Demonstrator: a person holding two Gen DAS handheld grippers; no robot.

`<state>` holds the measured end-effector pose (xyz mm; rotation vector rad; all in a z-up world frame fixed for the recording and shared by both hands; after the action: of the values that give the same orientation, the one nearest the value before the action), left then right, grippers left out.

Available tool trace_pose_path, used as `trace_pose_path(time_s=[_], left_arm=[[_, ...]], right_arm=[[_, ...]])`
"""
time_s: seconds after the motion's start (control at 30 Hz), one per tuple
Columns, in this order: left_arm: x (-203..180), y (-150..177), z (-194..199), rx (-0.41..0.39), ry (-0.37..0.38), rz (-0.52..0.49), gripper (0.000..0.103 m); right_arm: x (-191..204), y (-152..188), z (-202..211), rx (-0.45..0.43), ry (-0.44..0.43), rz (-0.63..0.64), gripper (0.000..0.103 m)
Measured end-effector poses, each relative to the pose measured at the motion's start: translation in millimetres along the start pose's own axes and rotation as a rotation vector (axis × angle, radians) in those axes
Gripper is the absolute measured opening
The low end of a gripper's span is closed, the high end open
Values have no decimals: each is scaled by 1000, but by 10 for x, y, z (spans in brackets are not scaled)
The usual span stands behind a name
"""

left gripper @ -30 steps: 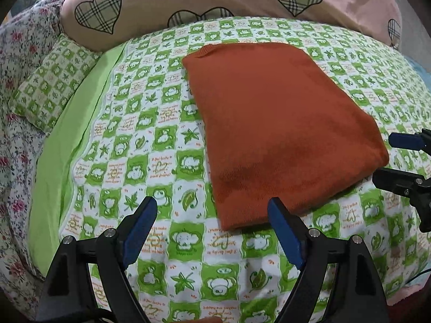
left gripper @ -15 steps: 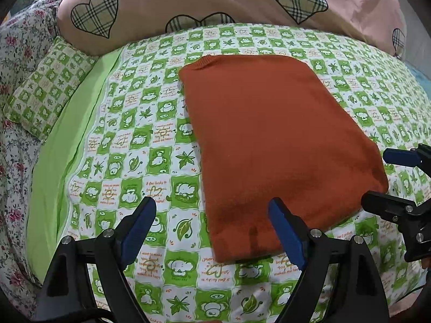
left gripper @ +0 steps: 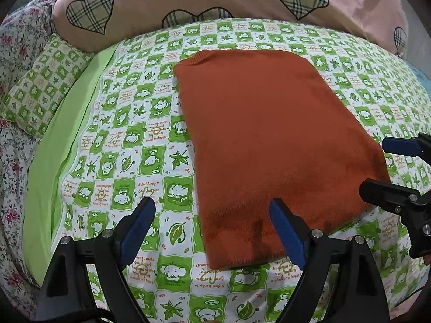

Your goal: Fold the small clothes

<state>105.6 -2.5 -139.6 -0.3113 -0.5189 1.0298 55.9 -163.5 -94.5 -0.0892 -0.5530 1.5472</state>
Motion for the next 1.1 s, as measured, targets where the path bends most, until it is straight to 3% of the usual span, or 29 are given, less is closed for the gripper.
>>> trace_pose_path(time_s=[1.1], left_arm=[[74,-27,-6,-3,-6,44,88]], right_arm=[[106,-126,-67,-5,-21,-2,97]])
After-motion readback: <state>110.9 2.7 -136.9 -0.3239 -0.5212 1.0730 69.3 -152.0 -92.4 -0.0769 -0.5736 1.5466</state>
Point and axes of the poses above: each gripper's, at about its wrist camera, not at the fingertips, and z roughly against the way its jaws point, x to its left, y to its underside, the point moved 10 cm from there along -z, roughly the way its jaws point, and after that the axes turned 14 degrees about -z, right-handed, at the moved point
